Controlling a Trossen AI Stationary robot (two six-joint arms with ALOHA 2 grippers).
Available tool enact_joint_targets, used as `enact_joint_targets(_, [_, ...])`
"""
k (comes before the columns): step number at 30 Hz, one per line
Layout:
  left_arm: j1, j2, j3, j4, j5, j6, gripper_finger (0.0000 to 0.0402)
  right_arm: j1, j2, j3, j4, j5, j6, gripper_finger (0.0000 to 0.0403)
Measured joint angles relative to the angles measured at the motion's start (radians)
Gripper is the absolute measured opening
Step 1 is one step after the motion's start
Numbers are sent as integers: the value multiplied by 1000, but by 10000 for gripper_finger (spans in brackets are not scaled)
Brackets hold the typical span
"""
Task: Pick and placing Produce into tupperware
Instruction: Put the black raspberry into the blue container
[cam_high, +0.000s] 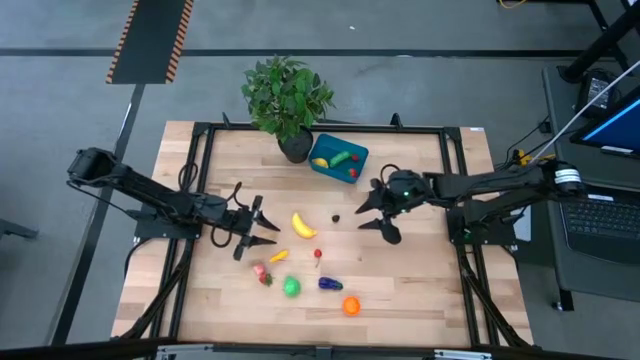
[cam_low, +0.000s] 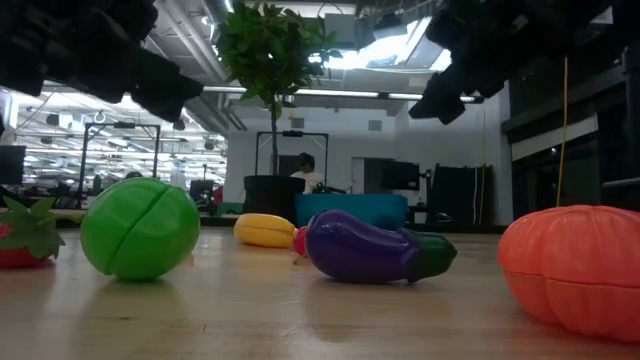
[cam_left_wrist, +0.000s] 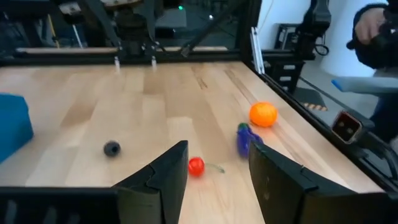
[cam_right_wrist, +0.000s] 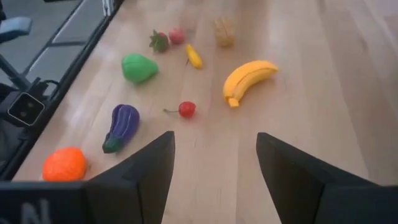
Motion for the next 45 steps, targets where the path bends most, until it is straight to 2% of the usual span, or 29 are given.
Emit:
enact_joint_targets(4, [-1, -22, -31, -3, 1, -30, 157, 1, 96, 49, -23, 0, -17, 228])
enact_joint_targets(12, [-1, -28, -51, 0, 2, -63, 154, 0, 294, 136, -57, 53, -204, 228])
enact_joint_targets(23, [-1, -28, -51, -9, 1, -60, 156, -21, 488, 249, -56, 73, -239, 228])
enact_joint_targets(31, [-1, -28, -51, -37, 1, -60, 151, -21, 564, 280, -58, 95, -289, 228])
enact_joint_targets(34, [-1, -28, -51, -49, 1, -60, 151, -21, 581, 280, -57, 139, -289, 228])
enact_joint_targets(37, [-1, -28, -51, -49, 1, -60, 151, -21, 582, 280, -52, 175, -290, 228])
enact_joint_targets(45, [-1, -28, -51, -50, 1, -59, 151, -21, 584, 280, -42, 177, -288, 228])
